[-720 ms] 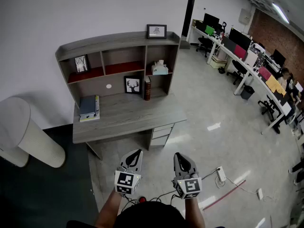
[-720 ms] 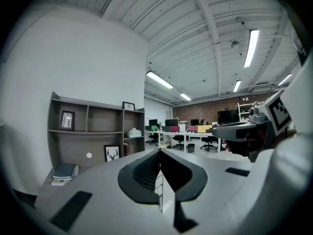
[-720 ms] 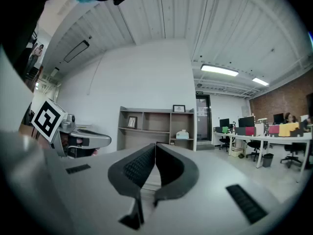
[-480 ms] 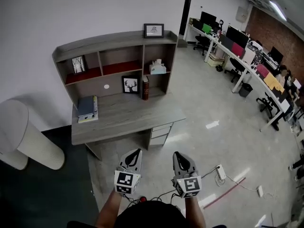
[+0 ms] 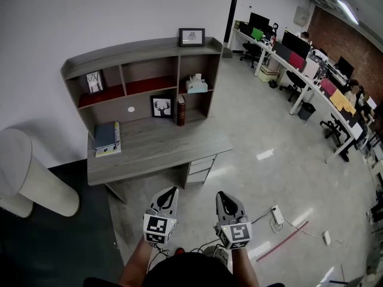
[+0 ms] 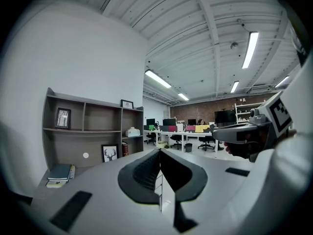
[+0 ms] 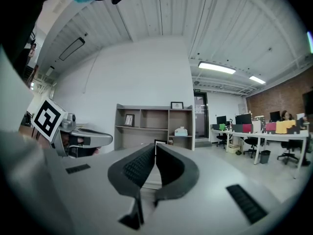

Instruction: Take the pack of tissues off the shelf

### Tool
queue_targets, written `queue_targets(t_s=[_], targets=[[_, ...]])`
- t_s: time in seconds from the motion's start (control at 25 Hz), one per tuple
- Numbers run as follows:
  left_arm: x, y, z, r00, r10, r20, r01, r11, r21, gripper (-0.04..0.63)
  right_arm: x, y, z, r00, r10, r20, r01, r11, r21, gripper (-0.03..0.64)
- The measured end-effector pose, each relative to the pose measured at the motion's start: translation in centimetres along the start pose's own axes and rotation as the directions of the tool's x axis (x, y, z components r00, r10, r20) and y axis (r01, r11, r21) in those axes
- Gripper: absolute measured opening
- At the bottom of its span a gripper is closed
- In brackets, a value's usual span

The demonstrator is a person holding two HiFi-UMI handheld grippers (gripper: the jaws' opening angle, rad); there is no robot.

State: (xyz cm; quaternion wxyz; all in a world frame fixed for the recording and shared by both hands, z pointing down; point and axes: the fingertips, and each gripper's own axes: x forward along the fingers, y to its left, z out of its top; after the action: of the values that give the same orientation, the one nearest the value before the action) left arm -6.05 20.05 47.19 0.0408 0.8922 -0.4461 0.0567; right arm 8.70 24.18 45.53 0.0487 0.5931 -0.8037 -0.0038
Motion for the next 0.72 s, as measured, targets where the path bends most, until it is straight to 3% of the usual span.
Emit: queue_targets(t_s=[0.32, 0.72], targets=[[2.8, 0.9, -0.9, 1.000, 0.004, -0.020, -0.004, 1.000, -0.004, 0.008, 2.6, -1.8, -0.9, 1.000, 0.001, -0.008, -0.001, 1.000, 0.010, 0.032], [10.4, 3.2, 0.2, 0.995, 0.100, -0.031, -0.100, 0.995, -0.002, 0.008, 10.8, -7.5, -1.1, 0.995, 0.096, 0.012, -0.096, 0.995, 0.018, 0.032]])
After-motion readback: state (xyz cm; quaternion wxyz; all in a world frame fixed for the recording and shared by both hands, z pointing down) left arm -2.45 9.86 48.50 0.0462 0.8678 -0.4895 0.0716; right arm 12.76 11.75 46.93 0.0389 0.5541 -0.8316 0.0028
